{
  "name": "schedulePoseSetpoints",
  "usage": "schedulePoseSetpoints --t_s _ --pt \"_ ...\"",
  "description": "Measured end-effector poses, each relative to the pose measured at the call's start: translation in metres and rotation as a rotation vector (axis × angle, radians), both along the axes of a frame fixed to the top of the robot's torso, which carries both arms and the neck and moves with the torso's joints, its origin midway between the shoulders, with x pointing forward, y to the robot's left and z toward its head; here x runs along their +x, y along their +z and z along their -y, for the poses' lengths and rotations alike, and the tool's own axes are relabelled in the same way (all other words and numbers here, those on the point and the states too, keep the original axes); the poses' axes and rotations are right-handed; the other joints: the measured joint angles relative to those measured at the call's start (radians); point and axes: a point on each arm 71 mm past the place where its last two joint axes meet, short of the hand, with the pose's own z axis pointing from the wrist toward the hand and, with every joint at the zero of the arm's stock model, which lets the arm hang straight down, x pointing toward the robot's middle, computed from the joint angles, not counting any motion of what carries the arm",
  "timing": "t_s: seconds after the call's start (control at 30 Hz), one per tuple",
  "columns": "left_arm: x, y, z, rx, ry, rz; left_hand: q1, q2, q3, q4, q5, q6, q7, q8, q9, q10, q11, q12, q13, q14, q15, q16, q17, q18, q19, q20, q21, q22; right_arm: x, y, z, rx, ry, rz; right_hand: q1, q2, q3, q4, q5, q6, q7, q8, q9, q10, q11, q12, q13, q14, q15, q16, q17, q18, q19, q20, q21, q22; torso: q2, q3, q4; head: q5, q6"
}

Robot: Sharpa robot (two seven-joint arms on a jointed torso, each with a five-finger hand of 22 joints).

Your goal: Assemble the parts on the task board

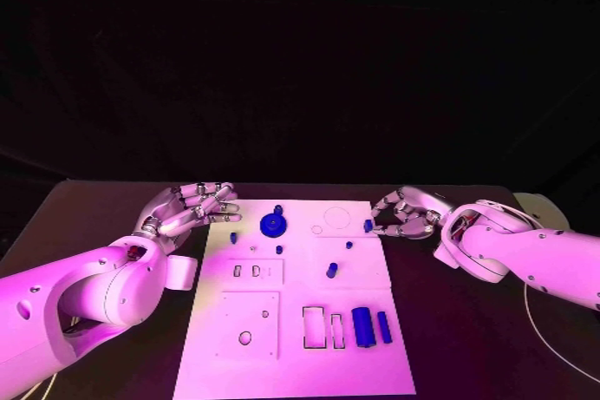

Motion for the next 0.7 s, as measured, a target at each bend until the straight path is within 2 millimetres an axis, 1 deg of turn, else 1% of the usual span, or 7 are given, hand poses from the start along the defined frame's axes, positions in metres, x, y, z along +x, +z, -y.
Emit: schedulePoseSetpoints --t_s 0.23,0.27,0.33,0.43,0.5,0.63,0.7 --pt "0.001 0.0 0.0 0.0 0.0 0.0 0.0 0.0 0.0 0.0 0.0 0.0 0.0 0.0 0.0 0.0 0.0 0.0 0.0 0.0 0.0 0.0 0.0 0.0 0.0 0.0 0.0 0.0 0.001 -0.001 -0.004 0.001 0.008 -0.004 0.0 0.0 0.007 -0.002 0.005 0.004 -0.003 0.0 -0.001 0.0 0.0 0.0 0.0 0.0 0.0 0.0 0.0 0.0 0.0 0.0 0.0 0.0 -0.001 -0.0001 -0.0005 0.002 -0.002" --pt "0.001 0.0 0.0 0.0 0.001 -0.001 0.0 0.0 0.0 0.0 0.0 0.0 0.0 0.0 0.0 0.0 0.0 0.0 0.0 0.0 0.0 0.0 0.0 0.0 0.0 0.0 0.0 0.0 0.001 -0.001 -0.004 0.001 0.009 -0.005 0.006 0.006 0.012 -0.002 0.005 0.007 0.0 0.0 -0.001 0.0 0.0 0.0 0.0 0.0 0.0 0.0 0.0 0.0 0.0 0.0 0.0 0.0 -0.001 -0.0001 -0.0005 0.002 -0.002" --pt "0.001 0.0 0.0 0.001 0.001 -0.001 0.0 0.0 0.0 0.0 0.0 0.0 0.0 0.0 0.0 0.0 0.0 0.0 0.0 0.0 0.0 0.0 0.0 0.0 0.0 0.0 0.0 0.0 0.001 -0.002 -0.006 0.002 0.011 -0.005 0.005 0.005 0.015 -0.004 0.005 0.012 -0.004 0.0 -0.001 0.0 0.0 0.0 0.0 0.0 0.0 0.0 0.0 0.0 0.0 0.0 0.0 0.0 -0.001 -0.0001 -0.0005 0.002 -0.002" --pt "0.001 0.0 0.0 0.001 0.001 -0.001 0.0 0.0 0.0 0.0 0.0 0.0 0.0 0.0 0.0 0.0 0.0 0.0 0.0 0.0 0.0 0.0 0.001 0.0 0.0 0.0 0.0 0.0 0.001 -0.002 -0.007 0.003 0.014 -0.006 0.005 0.005 0.02 -0.004 0.005 0.015 -0.001 0.0 -0.002 0.0 0.0 0.0 0.0 0.0 0.0 0.0 0.0 0.0 0.0 0.0 0.0 0.0 -0.001 -0.0001 -0.0005 0.002 -0.002" --pt "0.001 -0.001 -0.001 0.001 0.001 -0.002 0.0 0.0 0.0 0.0 0.0 0.0 0.0 0.0 0.0 0.0 0.0 0.0 0.0 0.0 0.0 0.0 0.001 0.0 0.0 0.0 0.0 0.0 0.002 -0.002 -0.009 0.003 0.016 -0.006 0.011 0.011 0.026 -0.005 0.005 0.019 -0.005 0.0 -0.002 0.0 0.0 0.0 0.0 0.0 0.0 0.0 0.0 0.0 0.0 0.0 0.0 0.0 -0.001 -0.0001 -0.0005 0.002 -0.003" --pt "0.001 -0.001 -0.001 0.001 0.001 -0.002 0.0 0.0 0.003 0.003 0.0 0.0 0.0 0.0 0.0 0.0 0.0 0.0 0.0 0.0 0.0 0.0 0.001 0.0 0.0 0.0 0.0 0.0 0.002 -0.002 -0.01 0.003 0.018 -0.007 0.014 0.007 0.03 -0.009 0.005 0.025 -0.004 0.0 -0.003 0.0 0.0 0.004 0.0 0.0 0.0 0.0 0.0 0.0 0.0 0.0 0.0 0.0 -0.001 0.0004 -0.0011 0.002 -0.005" --pt "0.001 -0.001 -0.001 0.001 0.001 -0.003 0.0 0.0 0.003 0.003 0.0 0.0 0.0 0.0 0.0 0.0 0.0 0.0 0.0 0.0 0.0 0.0 0.001 0.0 0.0 0.0 0.0 0.0 0.002 -0.002 -0.01 0.003 0.02 -0.008 0.014 0.007 0.037 -0.007 0.008 0.03 -0.005 0.0 -0.003 -0.003 -0.003 0.004 0.0 0.0 0.0 0.0 0.0 0.0 0.0 0.0 0.0 0.0 -0.001 0.0006 -0.0011 0.002 -0.005"
